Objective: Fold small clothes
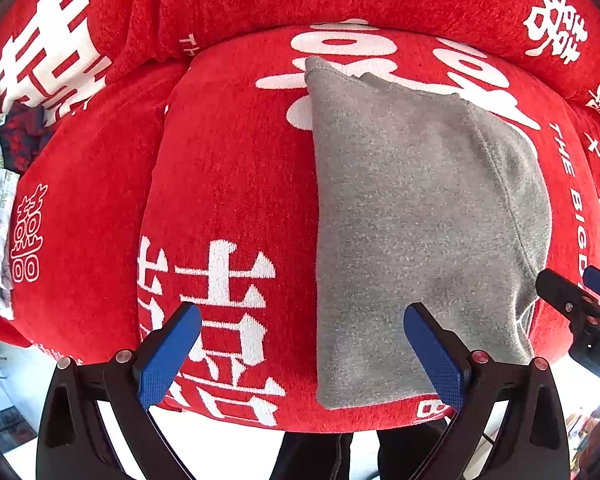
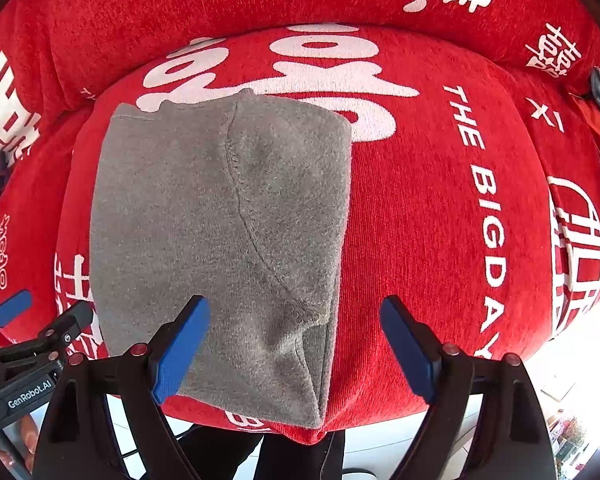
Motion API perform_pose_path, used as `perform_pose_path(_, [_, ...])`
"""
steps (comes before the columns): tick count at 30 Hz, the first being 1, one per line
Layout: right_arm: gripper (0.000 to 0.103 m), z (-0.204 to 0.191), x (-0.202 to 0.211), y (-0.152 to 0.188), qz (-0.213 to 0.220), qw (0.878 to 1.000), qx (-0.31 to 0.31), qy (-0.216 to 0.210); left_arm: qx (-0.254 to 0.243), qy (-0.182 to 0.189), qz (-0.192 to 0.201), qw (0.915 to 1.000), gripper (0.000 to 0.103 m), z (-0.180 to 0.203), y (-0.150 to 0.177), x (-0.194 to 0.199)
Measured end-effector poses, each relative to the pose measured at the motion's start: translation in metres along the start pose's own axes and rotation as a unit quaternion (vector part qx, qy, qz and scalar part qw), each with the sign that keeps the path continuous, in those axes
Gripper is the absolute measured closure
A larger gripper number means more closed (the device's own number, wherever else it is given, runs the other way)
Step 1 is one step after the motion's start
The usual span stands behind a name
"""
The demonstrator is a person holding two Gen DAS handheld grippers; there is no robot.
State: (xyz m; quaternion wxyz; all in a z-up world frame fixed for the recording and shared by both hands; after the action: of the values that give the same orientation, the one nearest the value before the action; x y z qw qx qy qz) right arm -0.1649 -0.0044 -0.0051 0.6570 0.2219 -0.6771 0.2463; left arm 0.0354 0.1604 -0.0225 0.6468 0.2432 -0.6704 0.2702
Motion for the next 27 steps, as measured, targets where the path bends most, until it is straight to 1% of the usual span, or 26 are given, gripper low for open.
perform_pose_path(5, [0.014, -0.0008, 0.0007, -0.0006, 0.005, 1.000, 0.005, 0.007, 0.000, 0.003, -0.001, 1.0000, 0.002, 0.0032, 0.0010, 0.0006])
perform_pose_path(25, [0.014, -0.0049, 0.0008, 0.0014, 0.009, 1.000, 0.011, 0.012, -0.005, -0.015, 0.006, 0.9999, 0.002, 0.0049, 0.0038, 0.0011])
perform_pose_path(27, [0.014, -0.0048, 0.0008, 0.0015, 0.010, 1.000, 0.011, 0.012, -0.005, -0.012, 0.004, 0.9999, 0.002, 0.0056, 0.0043, 0.0007])
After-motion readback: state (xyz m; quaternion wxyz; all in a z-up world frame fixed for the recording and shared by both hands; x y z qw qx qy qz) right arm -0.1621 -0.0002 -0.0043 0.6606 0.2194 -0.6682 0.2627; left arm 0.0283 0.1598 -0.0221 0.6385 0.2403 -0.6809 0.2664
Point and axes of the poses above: each gripper's, at about its wrist camera, not at the fingertips, and x roughly against the way its jaws point, z to its right, y to its underside, the point moved 10 cm from there along -x, roughly the way its jaws point, and after that the axes turned 4 degrees about -z, right-handed, at the moved point
